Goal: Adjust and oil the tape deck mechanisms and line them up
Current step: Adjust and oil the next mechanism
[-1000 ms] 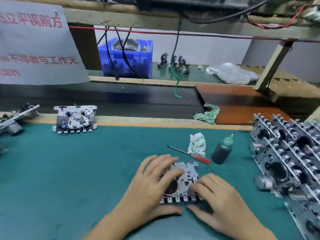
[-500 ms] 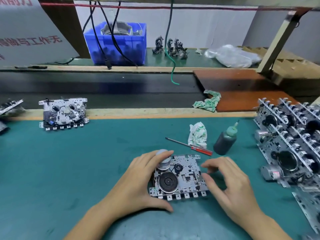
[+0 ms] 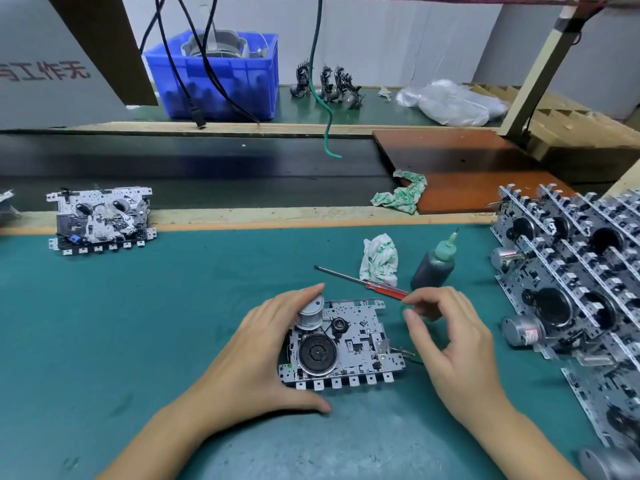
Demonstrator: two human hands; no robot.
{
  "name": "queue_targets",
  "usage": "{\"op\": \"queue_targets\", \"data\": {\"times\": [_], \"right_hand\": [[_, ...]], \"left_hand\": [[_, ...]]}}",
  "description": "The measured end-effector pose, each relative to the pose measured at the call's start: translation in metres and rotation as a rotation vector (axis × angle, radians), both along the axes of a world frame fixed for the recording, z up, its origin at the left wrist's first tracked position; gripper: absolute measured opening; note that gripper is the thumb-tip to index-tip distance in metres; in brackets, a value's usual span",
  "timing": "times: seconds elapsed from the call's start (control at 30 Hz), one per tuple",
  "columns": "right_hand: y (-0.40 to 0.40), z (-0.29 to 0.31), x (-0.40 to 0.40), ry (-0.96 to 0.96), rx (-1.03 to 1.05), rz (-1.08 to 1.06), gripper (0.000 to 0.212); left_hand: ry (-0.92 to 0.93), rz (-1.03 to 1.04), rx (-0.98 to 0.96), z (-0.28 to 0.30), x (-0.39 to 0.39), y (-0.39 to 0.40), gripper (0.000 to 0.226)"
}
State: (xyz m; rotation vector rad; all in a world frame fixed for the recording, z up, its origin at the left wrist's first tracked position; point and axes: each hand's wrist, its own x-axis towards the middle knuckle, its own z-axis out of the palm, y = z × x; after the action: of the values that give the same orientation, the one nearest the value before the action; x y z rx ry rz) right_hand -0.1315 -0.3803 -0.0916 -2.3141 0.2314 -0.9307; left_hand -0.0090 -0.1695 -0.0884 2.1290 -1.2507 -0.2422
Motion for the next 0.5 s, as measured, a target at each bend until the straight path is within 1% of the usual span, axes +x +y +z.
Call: {"op": "queue_targets", "data": {"times": [0.13, 0.2, 0.3, 0.4, 0.5], "right_hand": [[-0.002, 0.001, 0.0, -0.014, 0.057, -0.046, 0.012], [-0.003, 0.002, 0.001, -0.015, 0.068, -0.065, 0.008], [-0.004, 0.004, 0.002, -0.008, 0.092, -0.064, 0.024], [-0.006, 0.004, 0.002, -0.04, 0.096, -0.089, 0.025], [-0.017, 0.006, 0.002, -0.161, 0.271, -0.218, 0.039]], "left_hand": [[0.015, 0.0, -0.009, 0.0, 0.0, 0.0, 0.115], [0.025, 0.0, -0.015, 0.0, 0.001, 0.001, 0.115], [0.065, -0.042, -0.006, 0.0, 0.003, 0.002, 0.117], [0.137, -0.083, 0.001, -0.001, 0.004, 0.006, 0.123], [0.202, -0.065, -0.01, -0.004, 0.006, 0.008, 0.125]]}}
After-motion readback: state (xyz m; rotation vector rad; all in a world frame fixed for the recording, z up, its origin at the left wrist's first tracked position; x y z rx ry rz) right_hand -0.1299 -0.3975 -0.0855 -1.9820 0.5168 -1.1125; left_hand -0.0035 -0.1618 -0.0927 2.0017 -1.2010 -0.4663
